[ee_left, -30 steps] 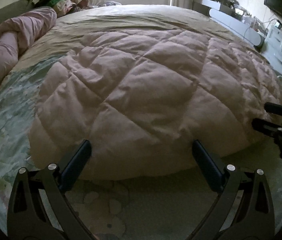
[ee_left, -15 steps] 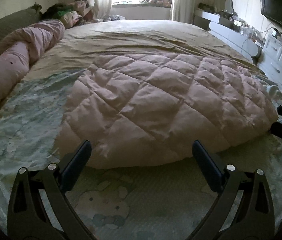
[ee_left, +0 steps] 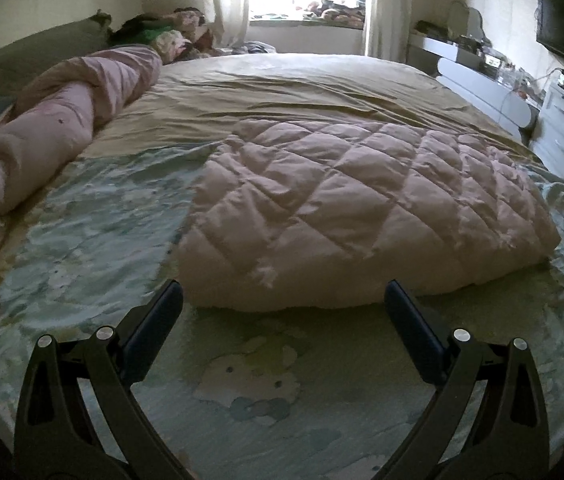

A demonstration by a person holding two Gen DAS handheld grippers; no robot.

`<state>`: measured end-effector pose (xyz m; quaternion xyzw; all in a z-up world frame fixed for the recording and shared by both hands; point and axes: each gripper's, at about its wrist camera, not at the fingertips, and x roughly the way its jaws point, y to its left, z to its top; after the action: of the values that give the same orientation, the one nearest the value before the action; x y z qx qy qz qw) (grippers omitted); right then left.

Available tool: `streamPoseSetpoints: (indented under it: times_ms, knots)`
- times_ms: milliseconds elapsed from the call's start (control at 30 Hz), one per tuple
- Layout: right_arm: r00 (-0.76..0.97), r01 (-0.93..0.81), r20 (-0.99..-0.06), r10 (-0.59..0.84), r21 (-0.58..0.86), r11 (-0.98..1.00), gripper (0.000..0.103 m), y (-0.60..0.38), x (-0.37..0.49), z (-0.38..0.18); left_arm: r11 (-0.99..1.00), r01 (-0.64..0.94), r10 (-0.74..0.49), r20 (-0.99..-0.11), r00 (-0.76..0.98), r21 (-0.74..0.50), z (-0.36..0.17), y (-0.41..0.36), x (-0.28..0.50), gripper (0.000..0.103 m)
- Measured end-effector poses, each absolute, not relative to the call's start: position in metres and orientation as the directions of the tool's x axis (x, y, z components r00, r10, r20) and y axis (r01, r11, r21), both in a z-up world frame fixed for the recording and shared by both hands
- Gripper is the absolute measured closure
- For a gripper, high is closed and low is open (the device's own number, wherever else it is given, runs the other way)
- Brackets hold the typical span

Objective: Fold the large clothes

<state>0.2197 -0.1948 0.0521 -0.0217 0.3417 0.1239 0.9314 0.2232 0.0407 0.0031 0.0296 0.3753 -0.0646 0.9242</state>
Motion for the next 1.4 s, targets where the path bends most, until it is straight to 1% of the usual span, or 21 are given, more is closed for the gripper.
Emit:
streamPoseSetpoints:
  times_ms: [267, 467, 667, 800, 933, 1067, 1267, 1333, 1400]
  knots:
    - [0.740, -0.276, -0.628, 0.241, 0.043, 0.960, 0.007, -0.178, 0.211, 0.057, 0.995, 0.094, -0.054, -0.689, 0.723, 0.020, 0.006, 0.063, 0.210, 0.008]
    - [0.731, -0.294, -0.635, 0.248, 0.034, 0.955, 0.007, -0.166, 0.209, 0.050, 0.997, 0.068, -0.035, -0.693, 0.720, 0.021, 0.002, 0.078, 0.203, 0.008]
    - [0.712, -0.285, -0.659, 0.242, 0.043, 0.957, 0.007, -0.166, 0.212, 0.032, 0.999, 0.033, -0.008, -0.718, 0.696, 0.021, -0.015, 0.094, 0.203, 0.008]
    - [0.704, -0.250, -0.677, 0.213, 0.044, 0.967, 0.007, -0.177, 0.215, 0.014, 1.000, 0.002, 0.007, -0.742, 0.670, 0.011, -0.033, 0.105, 0.208, 0.008]
    - [0.700, -0.173, -0.696, 0.162, 0.056, 0.983, 0.007, -0.202, 0.221, -0.007, 0.999, -0.021, -0.007, -0.774, 0.633, -0.026, -0.055, 0.114, 0.221, 0.008]
    - [0.700, -0.062, -0.708, 0.100, 0.079, 0.995, 0.007, -0.240, 0.226, -0.021, 0.992, -0.047, -0.063, -0.799, 0.599, -0.113, -0.070, 0.123, 0.241, 0.008]
    - [0.680, 0.159, -0.733, -0.003, 0.143, 0.977, 0.007, -0.319, 0.238, -0.031, 0.967, -0.070, -0.156, -0.786, 0.598, -0.244, -0.060, 0.137, 0.279, 0.008]
    - [0.669, 0.223, -0.743, -0.017, 0.179, 0.958, 0.007, -0.346, 0.241, -0.033, 0.963, -0.068, -0.170, -0.784, 0.597, -0.261, -0.055, 0.139, 0.293, 0.008]
    - [0.651, 0.259, -0.759, 0.012, 0.237, 0.936, 0.007, -0.372, 0.248, -0.037, 0.963, -0.056, -0.185, -0.797, 0.575, -0.264, -0.055, 0.138, 0.309, 0.008]
